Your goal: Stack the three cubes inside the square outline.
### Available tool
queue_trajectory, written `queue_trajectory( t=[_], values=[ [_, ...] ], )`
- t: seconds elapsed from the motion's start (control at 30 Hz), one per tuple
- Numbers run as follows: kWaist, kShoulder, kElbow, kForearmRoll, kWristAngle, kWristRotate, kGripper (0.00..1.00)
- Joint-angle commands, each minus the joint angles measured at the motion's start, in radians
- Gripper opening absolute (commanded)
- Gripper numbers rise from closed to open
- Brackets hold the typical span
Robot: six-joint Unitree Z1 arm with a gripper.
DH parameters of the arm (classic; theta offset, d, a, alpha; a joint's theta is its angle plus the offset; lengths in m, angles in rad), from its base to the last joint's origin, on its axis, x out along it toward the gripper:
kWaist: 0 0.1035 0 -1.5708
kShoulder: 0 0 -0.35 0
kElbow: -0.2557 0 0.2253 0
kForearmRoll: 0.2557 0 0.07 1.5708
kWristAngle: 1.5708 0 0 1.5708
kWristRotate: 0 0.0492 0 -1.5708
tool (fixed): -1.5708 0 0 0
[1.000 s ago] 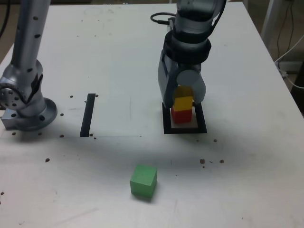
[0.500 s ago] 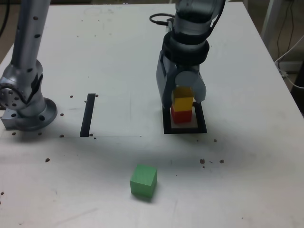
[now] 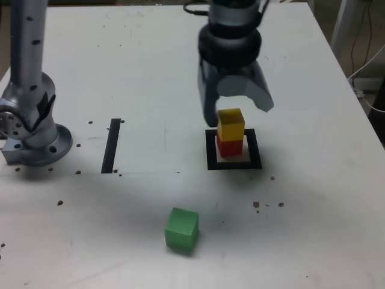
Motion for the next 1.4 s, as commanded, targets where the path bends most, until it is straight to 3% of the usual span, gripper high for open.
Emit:
queue_trajectory(
  t=[0.0, 0.33, 0.8, 1.07, 1.37],
  values=[
    [-0.020, -0.023, 0.023, 0.005, -0.007, -0.001, 1.00],
    [-0.173, -0.114, 0.187, 0.013, -0.070, -0.069, 1.00],
    [-0.436, -0.082, 0.231, -0.077, -0.125, -0.203, 0.99],
    [-0.480, -0.024, 0.265, -0.158, -0.159, -0.214, 0.93],
    [-0.503, 0.040, 0.226, -0.183, -0.154, -0.209, 0.83]
  ],
)
